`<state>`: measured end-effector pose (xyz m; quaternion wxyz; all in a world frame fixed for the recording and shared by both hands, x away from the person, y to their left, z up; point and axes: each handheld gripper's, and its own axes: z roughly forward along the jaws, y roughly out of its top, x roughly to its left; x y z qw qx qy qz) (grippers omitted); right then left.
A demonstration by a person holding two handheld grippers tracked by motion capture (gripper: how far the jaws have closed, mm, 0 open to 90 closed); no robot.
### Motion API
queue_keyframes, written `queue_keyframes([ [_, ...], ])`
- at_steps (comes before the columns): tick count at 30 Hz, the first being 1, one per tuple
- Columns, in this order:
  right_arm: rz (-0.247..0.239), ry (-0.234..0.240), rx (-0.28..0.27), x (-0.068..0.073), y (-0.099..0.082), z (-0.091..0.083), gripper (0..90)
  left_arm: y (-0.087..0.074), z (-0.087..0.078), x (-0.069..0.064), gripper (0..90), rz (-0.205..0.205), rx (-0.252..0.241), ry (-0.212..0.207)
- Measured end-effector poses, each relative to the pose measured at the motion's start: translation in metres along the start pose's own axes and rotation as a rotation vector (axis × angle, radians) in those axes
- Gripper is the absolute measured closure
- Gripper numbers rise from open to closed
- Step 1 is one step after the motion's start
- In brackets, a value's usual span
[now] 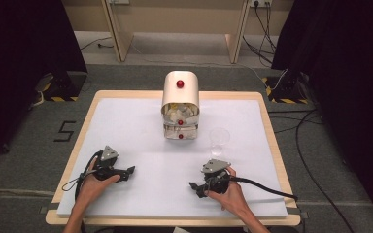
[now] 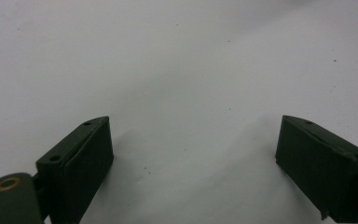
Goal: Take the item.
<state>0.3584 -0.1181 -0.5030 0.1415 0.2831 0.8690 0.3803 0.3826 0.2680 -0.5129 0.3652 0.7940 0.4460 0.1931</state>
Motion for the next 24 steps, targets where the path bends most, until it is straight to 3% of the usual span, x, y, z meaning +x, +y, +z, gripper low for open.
queue_keyframes([
  [7, -0.002, -0.004, -0.011, 0.000, 0.001, -0.001, 17.4, 0.000, 0.000, 0.000, 9.8, -0.001, -0.001, 0.000],
  [13, 0.001, -0.006, -0.053, -0.003, 0.005, -0.006, 19.7, 0.000, 0.000, 0.000, 9.8, 0.000, 0.000, 0.002],
  [24, -0.041, -0.023, -0.149, -0.006, 0.035, -0.015, 22.9, 0.000, 0.000, 0.000, 9.8, 0.000, 0.000, 0.000],
])
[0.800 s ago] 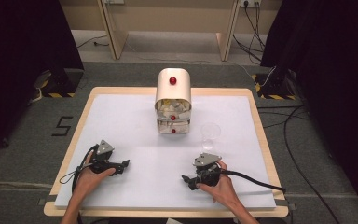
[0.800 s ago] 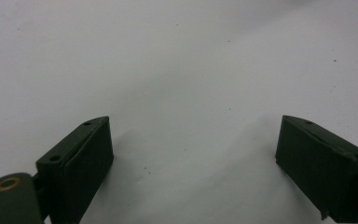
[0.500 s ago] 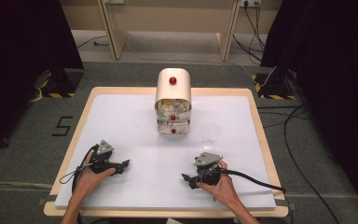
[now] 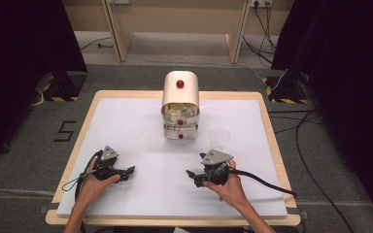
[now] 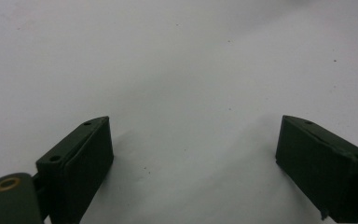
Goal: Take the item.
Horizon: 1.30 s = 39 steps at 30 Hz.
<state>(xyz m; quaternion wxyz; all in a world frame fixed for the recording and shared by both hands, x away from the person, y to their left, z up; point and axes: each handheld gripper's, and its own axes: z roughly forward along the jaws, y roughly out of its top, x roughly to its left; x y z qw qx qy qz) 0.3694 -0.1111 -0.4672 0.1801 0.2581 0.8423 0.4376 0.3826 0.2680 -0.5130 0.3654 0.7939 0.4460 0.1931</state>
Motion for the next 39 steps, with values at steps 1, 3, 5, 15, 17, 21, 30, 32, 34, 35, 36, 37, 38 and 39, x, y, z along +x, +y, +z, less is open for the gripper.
queue_keyframes([
  [1, 0.005, 0.004, -0.009, -0.001, 0.004, 0.000, 23.1, 0.000, 0.000, 0.000, 9.8, 0.000, 0.000, 0.000],
  [3, -0.013, -0.010, -0.022, -0.002, 0.012, -0.002, 23.4, 0.000, 0.000, 0.000, 9.8, -0.001, 0.000, 0.000],
  [5, -0.014, -0.009, -0.036, -0.002, 0.015, -0.003, 24.3, 0.000, 0.000, 0.000, 9.8, 0.000, 0.001, 0.000],
  [15, -0.083, -0.059, -0.130, -0.011, 0.070, -0.016, 25.8, 0.000, 0.000, 0.000, 9.8, 0.000, 0.000, 0.001],
  [17, -0.089, -0.067, -0.135, -0.013, 0.080, -0.014, 25.7, 0.000, 0.000, 0.000, 9.8, 0.001, 0.000, 0.000],
  [21, -0.086, -0.090, -0.145, -0.019, 0.096, -0.008, 25.8, 0.000, 0.000, 0.000, 9.8, 0.001, 0.000, 0.001],
  [30, -0.077, -0.114, -0.126, -0.028, 0.117, 0.014, 26.1, 0.000, 0.000, 0.000, 9.8, 0.000, 0.000, 0.000],
  [32, -0.072, -0.116, -0.124, -0.029, 0.119, 0.017, 25.9, 0.000, 0.000, 0.000, 9.8, -0.001, 0.000, 0.000],
  [34, -0.073, -0.119, -0.118, -0.030, 0.120, 0.020, 25.7, 0.000, 0.000, 0.000, 9.8, 0.000, 0.000, 0.000],
  [35, -0.067, -0.121, -0.117, -0.031, 0.120, 0.022, 25.7, 0.000, 0.000, 0.000, 9.8, 0.000, 0.000, 0.000],
  [36, -0.061, -0.123, -0.117, -0.031, 0.121, 0.024, 25.7, 0.000, 0.000, 0.000, 9.8, 0.000, 0.000, 0.000],
  [37, -0.059, -0.125, -0.116, -0.032, 0.121, 0.025, 25.7, 0.000, 0.000, 0.000, 9.8, 0.000, 0.000, 0.000],
  [38, -0.059, -0.126, -0.114, -0.032, 0.121, 0.026, 25.7, 0.000, 0.000, 0.000, 9.8, 0.000, -0.001, -0.001],
  [39, -0.056, -0.120, -0.117, -0.033, 0.122, 0.027, 26.0, 0.000, 0.000, 0.000, 9.8, 0.000, -0.001, -0.001],
])
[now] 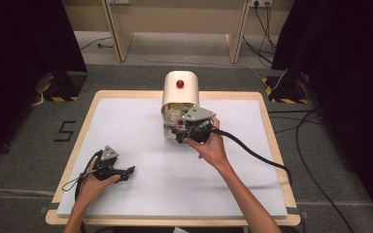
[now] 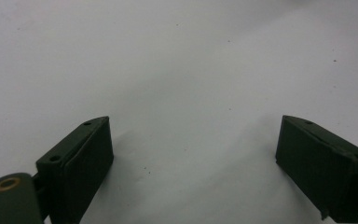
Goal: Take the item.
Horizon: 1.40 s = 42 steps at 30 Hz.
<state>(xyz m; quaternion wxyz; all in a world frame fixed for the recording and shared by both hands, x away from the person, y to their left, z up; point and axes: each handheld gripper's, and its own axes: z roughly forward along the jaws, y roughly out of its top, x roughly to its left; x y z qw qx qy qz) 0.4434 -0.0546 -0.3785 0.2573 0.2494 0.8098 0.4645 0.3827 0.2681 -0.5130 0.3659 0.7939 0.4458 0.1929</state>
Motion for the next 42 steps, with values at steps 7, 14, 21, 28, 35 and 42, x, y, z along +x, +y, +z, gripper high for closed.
queue_keyframes([
  [7, -0.018, -0.030, -0.029, -0.003, 0.006, -0.003, 24.5, 0.000, 0.000, 0.000, 9.8, 0.000, 0.000, 0.001],
  [14, 0.009, -0.015, 0.036, -0.010, -0.002, 0.016, 23.1, 0.000, 0.000, 0.000, 9.8, 0.001, 0.001, 0.001],
  [21, -0.001, -0.003, 0.048, -0.008, -0.001, 0.013, 23.0, 0.000, 0.000, 0.000, 9.8, 0.001, 0.001, 0.003],
  [28, -0.022, 0.021, 0.063, -0.001, -0.004, 0.006, 22.7, 0.000, 0.000, 0.000, 9.8, 0.000, 0.001, 0.002],
  [35, -0.054, 0.048, 0.084, 0.011, -0.008, -0.007, 22.8, 0.000, 0.000, 0.000, 9.9, 0.000, 0.001, 0.002],
  [42, -0.076, 0.075, 0.096, 0.021, -0.012, -0.017, 22.9, 0.000, 0.000, 0.000, 9.9, 0.000, 0.000, 0.002],
])
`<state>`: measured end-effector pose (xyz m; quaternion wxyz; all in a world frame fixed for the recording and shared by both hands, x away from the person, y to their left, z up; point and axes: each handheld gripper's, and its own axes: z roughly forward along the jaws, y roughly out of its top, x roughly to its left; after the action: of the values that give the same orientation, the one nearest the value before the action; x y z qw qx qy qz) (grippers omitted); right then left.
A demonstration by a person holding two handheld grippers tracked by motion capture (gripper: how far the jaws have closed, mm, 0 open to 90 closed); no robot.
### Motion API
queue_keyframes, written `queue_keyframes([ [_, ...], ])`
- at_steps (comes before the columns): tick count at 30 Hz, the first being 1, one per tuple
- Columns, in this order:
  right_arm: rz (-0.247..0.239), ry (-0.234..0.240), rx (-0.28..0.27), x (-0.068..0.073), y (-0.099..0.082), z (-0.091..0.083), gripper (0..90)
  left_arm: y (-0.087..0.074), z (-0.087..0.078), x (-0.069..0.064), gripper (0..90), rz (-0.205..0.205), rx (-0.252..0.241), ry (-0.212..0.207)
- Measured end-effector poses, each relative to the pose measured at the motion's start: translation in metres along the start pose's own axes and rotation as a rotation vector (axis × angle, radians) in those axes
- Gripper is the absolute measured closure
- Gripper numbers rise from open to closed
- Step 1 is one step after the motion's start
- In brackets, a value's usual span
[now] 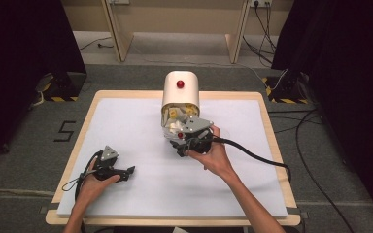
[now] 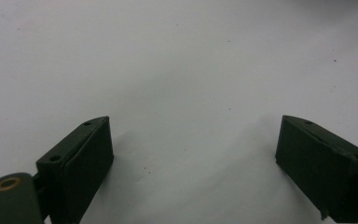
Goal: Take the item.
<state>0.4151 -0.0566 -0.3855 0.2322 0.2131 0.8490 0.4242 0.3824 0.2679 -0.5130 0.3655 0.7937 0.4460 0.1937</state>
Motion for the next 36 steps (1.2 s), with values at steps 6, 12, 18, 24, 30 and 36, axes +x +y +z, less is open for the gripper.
queue_keyframes([
  [6, -0.018, 0.016, 0.016, 0.008, -0.003, -0.006, 23.3, 0.000, 0.000, 0.000, 9.9, 0.001, 0.001, 0.000],
  [12, -0.036, 0.014, 0.023, 0.012, -0.005, -0.008, 23.7, 0.000, 0.000, 0.000, 9.9, 0.004, 0.003, 0.000],
  [18, -0.040, 0.017, 0.029, 0.014, -0.006, -0.009, 24.0, 0.000, 0.000, 0.000, 9.9, 0.004, 0.004, 0.000],
  [24, -0.031, 0.031, 0.042, 0.015, -0.005, -0.011, 25.3, 0.000, 0.000, 0.000, 9.8, 0.004, 0.003, 0.000],
  [30, 0.024, 0.066, 0.010, 0.004, 0.001, -0.012, 32.2, 0.000, 0.000, 0.000, 9.9, 0.004, 0.004, 0.000],
  [36, 0.051, 0.029, -0.017, -0.012, 0.010, -0.008, 42.4, 0.000, 0.000, 0.000, 9.8, 0.003, 0.002, 0.000],
])
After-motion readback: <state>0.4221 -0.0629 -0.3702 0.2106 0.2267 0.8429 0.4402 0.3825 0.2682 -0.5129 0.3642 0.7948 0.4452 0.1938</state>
